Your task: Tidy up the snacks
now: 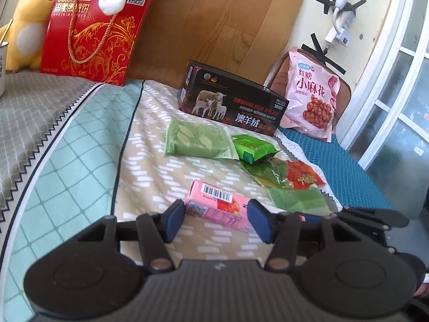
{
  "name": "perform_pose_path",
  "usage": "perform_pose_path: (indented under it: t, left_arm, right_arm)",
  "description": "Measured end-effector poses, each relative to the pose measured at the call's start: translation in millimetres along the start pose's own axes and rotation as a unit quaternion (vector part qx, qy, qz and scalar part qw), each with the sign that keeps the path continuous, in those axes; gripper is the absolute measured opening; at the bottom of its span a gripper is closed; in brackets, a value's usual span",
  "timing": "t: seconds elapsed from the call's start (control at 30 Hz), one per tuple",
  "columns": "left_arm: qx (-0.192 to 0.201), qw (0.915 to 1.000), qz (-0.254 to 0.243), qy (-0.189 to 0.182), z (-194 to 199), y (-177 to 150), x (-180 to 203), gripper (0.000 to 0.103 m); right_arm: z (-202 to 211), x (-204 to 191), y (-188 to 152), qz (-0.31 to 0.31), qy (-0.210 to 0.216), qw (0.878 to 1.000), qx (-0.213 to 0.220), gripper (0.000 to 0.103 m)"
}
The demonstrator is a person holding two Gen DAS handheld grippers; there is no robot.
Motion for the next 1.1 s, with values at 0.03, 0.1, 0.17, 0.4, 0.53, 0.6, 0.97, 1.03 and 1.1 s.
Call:
perform_pose_path:
  t: [0.03, 0.1, 0.17, 0.4, 0.53, 0.6, 0.97, 1.03, 1.1]
  left_arm:
    - [0.001, 1.0000, 0.000, 0.000, 0.0, -0.2, 0.2, 0.052]
    - [0.002, 1.0000, -0.002, 0.001, -0.3, -0.3, 0.7, 0.052]
    - [0.003, 1.0000, -0.003, 0.003, -0.1, -0.4, 0.5, 0.052]
    - [0.011, 0.9999, 0.012, -0.003, 2.5, -0.6, -4.3, 0.044]
    - [0.012, 0.9998, 0.014, -0.004, 2.8, -0.5, -4.9, 0.043]
    - [0.016, 0.9998, 0.012, -0.003, 4.1, -0.3, -4.1, 0.042]
    - [0.057, 0.9979, 0.023, -0.022, 17.5, 3.4, -5.8, 0.038]
    - [0.056, 0.9979, 0.024, -0.022, 16.4, 3.9, -6.0, 0.038]
    - [0.055, 0.9980, 0.024, -0.022, 16.1, 3.9, -6.0, 0.038]
  right_arm:
    - [0.0, 0.3, 0.2, -0.001, 0.001, 1.000, 0.000, 0.037]
    - [0.0, 1.0, 0.3, -0.002, 0.002, 1.000, 0.000, 0.037]
    - [0.3, 0.8, 0.3, -0.002, 0.001, 1.000, 0.000, 0.037]
    - [1.6, -0.2, 0.7, 0.002, -0.009, 1.000, 0.008, 0.034]
    - [1.8, 0.0, 1.5, -0.001, -0.010, 1.000, 0.010, 0.034]
    - [1.9, -0.3, 1.9, -0.002, -0.011, 1.000, 0.011, 0.034]
    - [15.3, -1.3, 9.5, -0.031, 0.000, 0.998, 0.059, 0.034]
    - [14.0, 0.2, 11.4, -0.035, 0.000, 0.998, 0.059, 0.034]
    - [13.9, -0.1, 11.7, -0.036, 0.001, 0.998, 0.058, 0.034]
Point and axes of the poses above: each gripper's, at about its wrist camera, not at the fingertips, and z roughly against the way its jaws point, x to its right, y to its top, the point moved 9 cm from there along -z, roughly the way its jaws point, and after that the axes turned 15 degrees about -z, right-handed, at the moved point
